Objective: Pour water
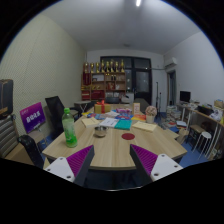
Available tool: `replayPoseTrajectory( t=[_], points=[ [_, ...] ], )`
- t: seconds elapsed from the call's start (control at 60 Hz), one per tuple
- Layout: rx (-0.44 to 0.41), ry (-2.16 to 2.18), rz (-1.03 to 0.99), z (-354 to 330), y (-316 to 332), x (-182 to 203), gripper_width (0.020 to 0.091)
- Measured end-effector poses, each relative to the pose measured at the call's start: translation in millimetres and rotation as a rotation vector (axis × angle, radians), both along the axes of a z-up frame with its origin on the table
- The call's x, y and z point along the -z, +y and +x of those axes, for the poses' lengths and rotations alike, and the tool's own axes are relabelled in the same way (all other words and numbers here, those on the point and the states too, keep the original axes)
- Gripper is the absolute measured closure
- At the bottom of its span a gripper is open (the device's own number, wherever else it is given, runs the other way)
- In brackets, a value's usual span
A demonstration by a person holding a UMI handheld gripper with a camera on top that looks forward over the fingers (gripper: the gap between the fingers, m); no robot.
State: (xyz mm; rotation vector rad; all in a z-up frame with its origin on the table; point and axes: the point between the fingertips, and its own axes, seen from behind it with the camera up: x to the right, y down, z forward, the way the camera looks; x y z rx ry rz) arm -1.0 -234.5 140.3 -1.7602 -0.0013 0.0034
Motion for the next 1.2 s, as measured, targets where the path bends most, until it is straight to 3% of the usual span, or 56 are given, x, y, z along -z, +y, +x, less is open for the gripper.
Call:
replayPoseTrajectory(
  t=[0.217, 0.483, 0.8, 0.967, 1.033, 1.2],
  points=[
    [-0.085, -0.006, 0.028, -42, 22, 20, 0.0285],
    [-0.187, 0.035, 0.085, -155, 90, 44, 0.0289],
    [-0.119, 0.007, 0.159, -228, 212, 39, 0.0288],
    [-0.064, -0.044, 0.195, -234, 265, 25, 0.0294],
    [-0.043, -0.083, 0.193, -230, 276, 27, 0.0558],
    [-0.042, -0.059, 0.207, -224, 281, 28, 0.0583]
  ],
)
